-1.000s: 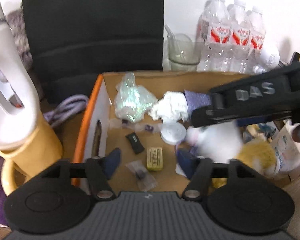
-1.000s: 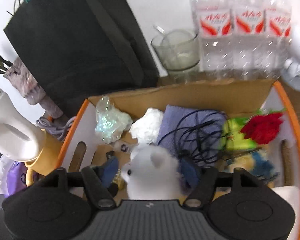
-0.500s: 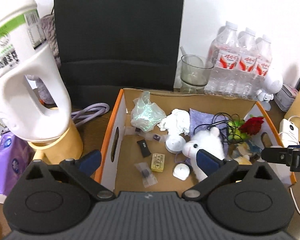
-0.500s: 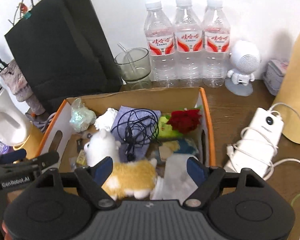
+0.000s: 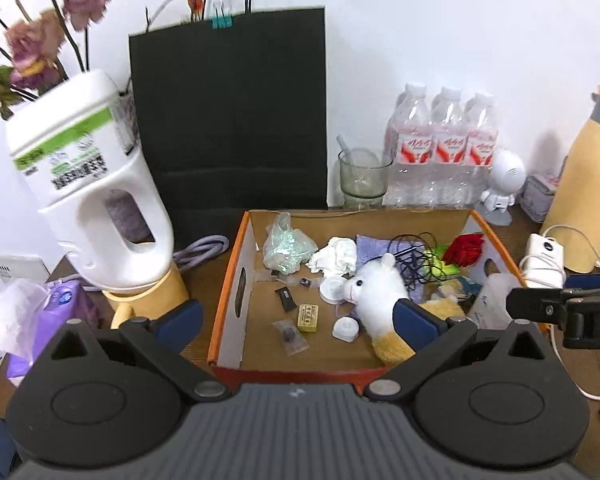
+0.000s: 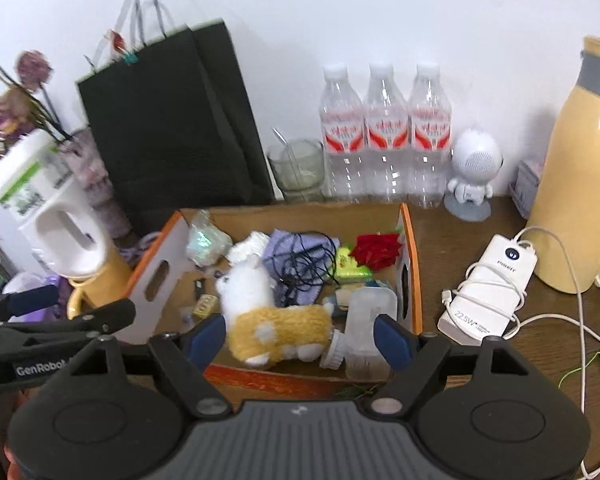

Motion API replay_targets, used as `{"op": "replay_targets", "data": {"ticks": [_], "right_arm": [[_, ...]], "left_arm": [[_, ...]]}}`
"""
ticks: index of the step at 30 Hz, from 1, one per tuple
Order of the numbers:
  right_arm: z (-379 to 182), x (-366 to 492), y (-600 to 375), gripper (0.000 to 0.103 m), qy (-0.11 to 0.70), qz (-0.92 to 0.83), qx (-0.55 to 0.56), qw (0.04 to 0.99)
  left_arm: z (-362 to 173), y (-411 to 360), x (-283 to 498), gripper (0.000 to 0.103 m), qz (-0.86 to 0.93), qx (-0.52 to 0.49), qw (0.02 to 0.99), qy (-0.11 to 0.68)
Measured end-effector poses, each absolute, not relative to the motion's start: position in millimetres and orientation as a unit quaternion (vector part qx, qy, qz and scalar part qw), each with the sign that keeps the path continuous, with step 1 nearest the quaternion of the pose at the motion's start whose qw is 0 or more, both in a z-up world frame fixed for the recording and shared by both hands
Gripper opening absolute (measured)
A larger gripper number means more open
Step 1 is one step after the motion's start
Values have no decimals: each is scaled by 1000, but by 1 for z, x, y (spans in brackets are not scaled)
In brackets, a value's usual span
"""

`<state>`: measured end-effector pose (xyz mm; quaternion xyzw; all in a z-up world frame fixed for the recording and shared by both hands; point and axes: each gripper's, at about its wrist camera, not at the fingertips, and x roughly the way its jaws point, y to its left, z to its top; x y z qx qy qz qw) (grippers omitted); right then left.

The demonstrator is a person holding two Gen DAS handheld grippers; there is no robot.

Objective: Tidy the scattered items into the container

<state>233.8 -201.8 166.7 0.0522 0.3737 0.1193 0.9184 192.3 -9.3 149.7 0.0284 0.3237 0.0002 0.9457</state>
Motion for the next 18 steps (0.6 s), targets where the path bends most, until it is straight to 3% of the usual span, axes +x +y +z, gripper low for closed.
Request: {"op": "replay_targets", "data": {"ticks": [10, 12, 18], "right_arm": [[147, 138, -201, 82, 285, 122, 38, 950], [135, 113, -203, 87, 264, 125, 32, 956], [101, 45, -212, 88, 226, 122, 36, 966]], "left_arm": [[127, -8, 106, 103, 9, 24, 964, 266], [117, -4, 88, 103, 11, 18, 966, 256], [84, 15, 30, 103, 31, 11, 972, 232]]}}
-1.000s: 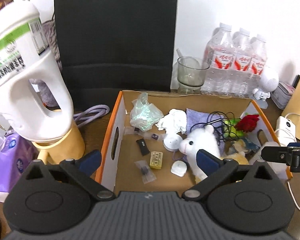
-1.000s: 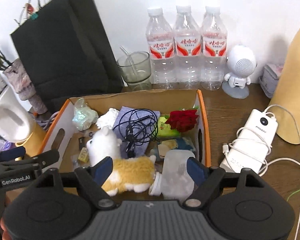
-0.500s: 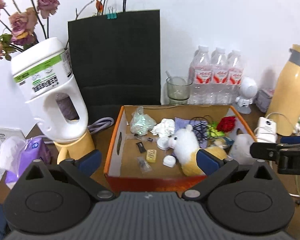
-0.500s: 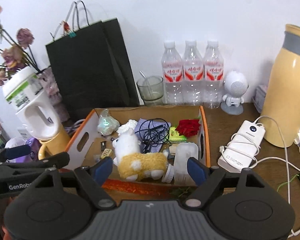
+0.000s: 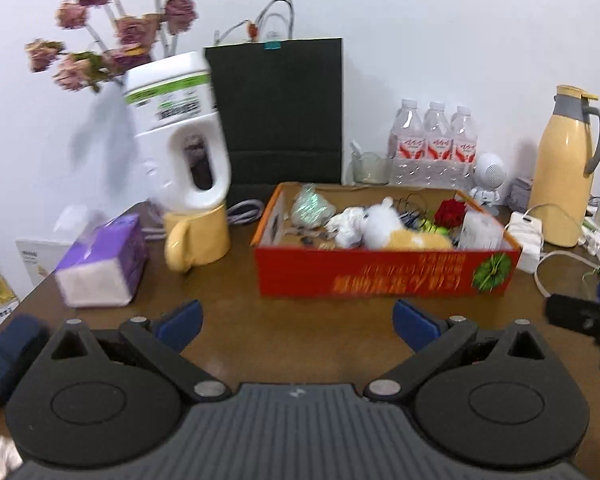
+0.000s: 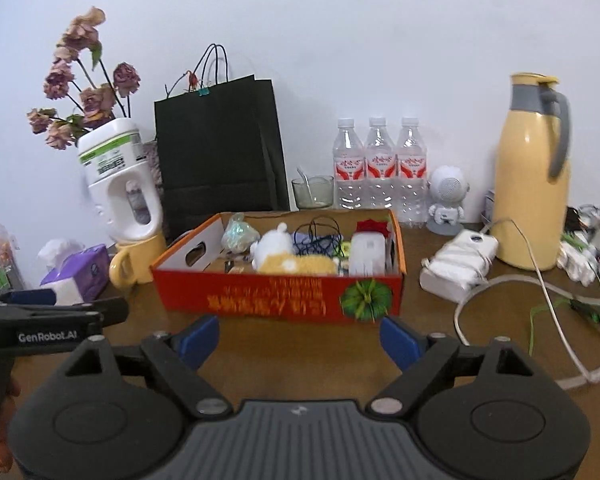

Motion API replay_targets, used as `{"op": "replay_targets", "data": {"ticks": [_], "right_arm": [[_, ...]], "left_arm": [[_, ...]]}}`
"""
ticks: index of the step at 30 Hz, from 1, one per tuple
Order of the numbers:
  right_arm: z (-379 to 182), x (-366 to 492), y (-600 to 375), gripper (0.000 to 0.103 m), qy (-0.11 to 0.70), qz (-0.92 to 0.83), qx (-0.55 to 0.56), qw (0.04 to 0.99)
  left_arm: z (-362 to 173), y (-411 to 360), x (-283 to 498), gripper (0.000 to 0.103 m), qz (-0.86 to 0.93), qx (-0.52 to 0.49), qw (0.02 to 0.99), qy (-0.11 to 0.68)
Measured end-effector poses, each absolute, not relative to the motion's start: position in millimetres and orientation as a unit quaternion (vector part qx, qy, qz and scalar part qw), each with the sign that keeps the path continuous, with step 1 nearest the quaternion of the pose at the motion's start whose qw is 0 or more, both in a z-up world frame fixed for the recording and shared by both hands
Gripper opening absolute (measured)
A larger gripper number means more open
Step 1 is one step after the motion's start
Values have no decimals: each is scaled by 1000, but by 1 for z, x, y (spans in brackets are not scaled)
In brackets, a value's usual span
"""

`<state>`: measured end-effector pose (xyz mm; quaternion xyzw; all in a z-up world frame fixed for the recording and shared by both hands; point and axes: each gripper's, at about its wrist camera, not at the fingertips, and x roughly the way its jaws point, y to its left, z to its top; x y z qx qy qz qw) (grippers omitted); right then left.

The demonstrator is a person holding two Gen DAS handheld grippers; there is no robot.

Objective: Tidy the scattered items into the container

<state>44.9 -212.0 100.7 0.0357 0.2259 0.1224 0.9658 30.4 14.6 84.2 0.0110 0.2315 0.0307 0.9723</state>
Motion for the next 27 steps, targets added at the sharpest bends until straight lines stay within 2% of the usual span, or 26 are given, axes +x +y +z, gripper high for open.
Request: {"op": "replay_targets", "data": {"ticks": [9, 27], "right_arm": [[70, 9, -207, 90, 241, 110, 17, 964], [24, 38, -187, 90, 308, 102, -6, 946]], "left_arm": [[46, 16, -2, 103, 13, 14, 964, 265], [9, 7, 18, 103, -1, 26, 946, 322]]}}
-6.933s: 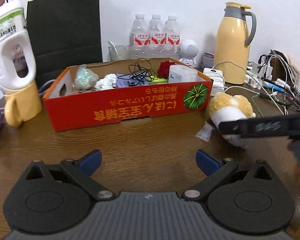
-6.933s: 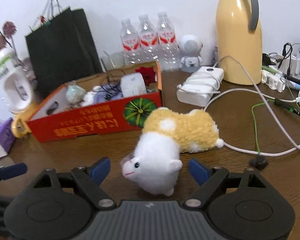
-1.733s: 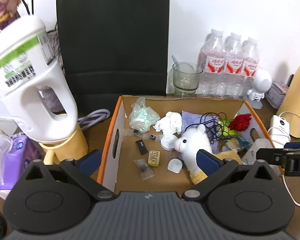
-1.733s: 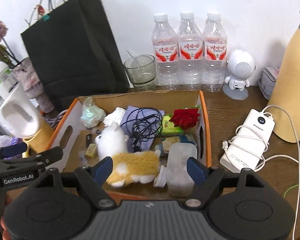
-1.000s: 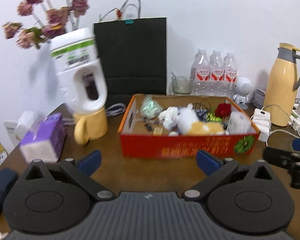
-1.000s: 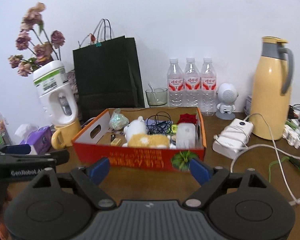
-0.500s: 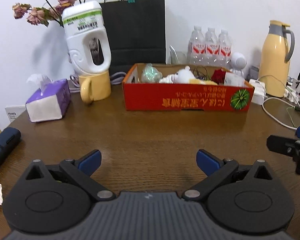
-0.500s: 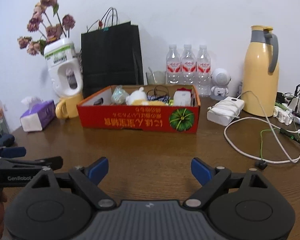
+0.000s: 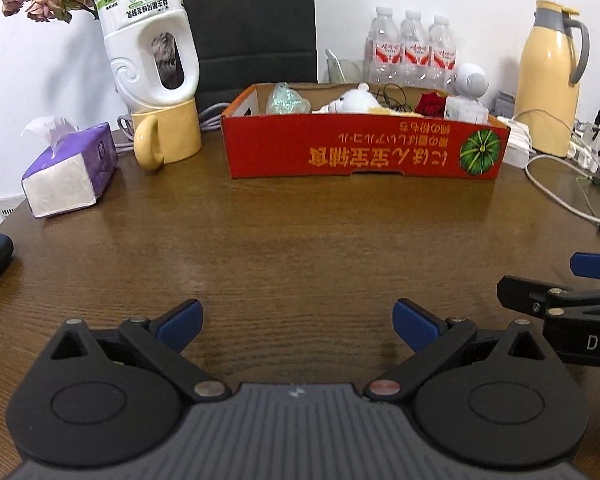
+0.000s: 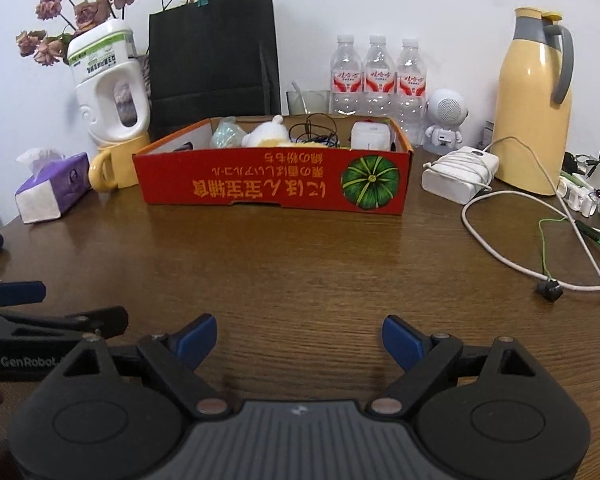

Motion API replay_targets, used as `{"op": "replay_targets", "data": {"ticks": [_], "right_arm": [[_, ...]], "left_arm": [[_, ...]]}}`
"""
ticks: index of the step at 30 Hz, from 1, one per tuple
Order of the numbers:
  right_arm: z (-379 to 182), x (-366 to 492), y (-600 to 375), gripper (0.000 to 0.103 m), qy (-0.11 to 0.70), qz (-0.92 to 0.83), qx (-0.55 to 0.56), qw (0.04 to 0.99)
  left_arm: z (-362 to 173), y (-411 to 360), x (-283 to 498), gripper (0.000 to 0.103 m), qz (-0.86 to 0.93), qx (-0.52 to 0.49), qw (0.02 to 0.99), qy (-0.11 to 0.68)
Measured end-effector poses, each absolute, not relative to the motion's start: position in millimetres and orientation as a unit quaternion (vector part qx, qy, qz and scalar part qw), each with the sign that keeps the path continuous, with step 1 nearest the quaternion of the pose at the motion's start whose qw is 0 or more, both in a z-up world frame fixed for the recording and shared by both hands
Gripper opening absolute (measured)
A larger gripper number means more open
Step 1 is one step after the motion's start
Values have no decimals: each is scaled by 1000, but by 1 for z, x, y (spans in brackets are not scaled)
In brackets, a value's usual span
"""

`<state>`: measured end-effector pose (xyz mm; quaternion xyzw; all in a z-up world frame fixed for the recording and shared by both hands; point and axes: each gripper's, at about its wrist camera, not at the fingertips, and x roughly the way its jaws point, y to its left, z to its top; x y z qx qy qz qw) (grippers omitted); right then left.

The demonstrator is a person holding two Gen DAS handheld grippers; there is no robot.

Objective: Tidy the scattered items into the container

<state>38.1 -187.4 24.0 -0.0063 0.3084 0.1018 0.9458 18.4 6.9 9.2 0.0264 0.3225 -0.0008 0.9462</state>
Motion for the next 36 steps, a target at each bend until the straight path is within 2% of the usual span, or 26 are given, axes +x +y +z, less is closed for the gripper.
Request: {"op": "replay_targets", "data": {"ticks": [10, 16, 36], "right_arm": [[15, 46, -183, 91, 333, 89, -18, 938], [13, 50, -186, 103, 342, 70, -16, 937], [13, 49, -188, 103, 343, 70, -18, 936]], "left_arm": [[3, 8, 21, 103, -5, 16, 941, 339], [3, 9, 21, 103, 1, 2, 939, 343], [3, 9, 21, 103, 1, 1, 939, 343]]}}
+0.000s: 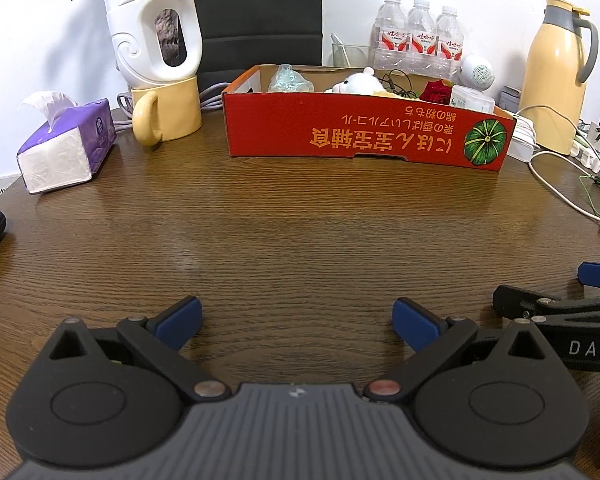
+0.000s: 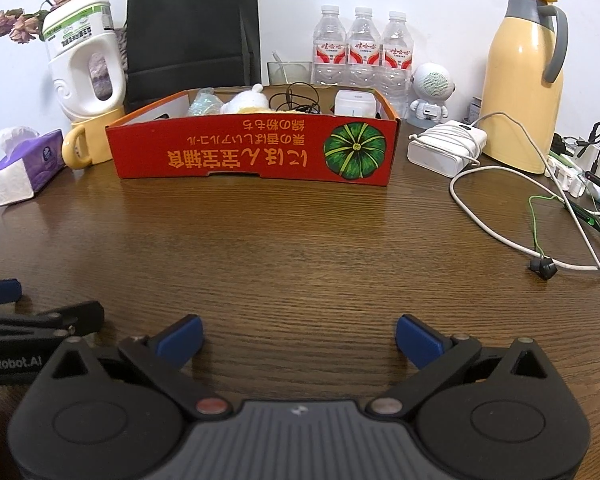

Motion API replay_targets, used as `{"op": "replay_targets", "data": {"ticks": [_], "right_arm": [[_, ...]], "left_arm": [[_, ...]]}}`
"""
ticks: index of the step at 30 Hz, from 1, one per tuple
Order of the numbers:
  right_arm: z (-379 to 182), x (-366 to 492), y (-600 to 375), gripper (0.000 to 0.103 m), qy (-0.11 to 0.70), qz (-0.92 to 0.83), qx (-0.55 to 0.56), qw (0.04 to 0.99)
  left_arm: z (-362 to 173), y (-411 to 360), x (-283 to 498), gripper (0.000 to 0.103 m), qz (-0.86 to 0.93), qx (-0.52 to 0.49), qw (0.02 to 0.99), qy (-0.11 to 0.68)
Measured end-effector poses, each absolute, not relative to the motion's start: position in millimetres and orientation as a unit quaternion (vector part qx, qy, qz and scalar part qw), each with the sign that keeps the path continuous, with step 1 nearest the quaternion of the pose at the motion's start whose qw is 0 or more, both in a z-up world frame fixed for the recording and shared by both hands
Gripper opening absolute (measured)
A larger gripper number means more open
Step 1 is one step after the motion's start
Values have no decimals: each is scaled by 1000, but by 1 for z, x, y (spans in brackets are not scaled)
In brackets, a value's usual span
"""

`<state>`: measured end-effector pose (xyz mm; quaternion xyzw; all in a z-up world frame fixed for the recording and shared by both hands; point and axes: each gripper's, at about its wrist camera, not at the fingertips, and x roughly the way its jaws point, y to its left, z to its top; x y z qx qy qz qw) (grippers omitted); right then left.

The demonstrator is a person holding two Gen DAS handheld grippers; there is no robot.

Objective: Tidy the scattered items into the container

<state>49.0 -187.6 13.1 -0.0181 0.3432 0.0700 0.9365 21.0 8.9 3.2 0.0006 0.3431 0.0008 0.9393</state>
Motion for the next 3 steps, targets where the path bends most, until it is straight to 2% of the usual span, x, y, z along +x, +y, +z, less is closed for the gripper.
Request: {"op": "replay_targets", "data": {"ticks": [3], "right_arm": [[13, 48, -187, 103, 343, 74, -20, 936]], "left_arm": [[3, 9, 21, 103, 0, 1, 939, 343]]}}
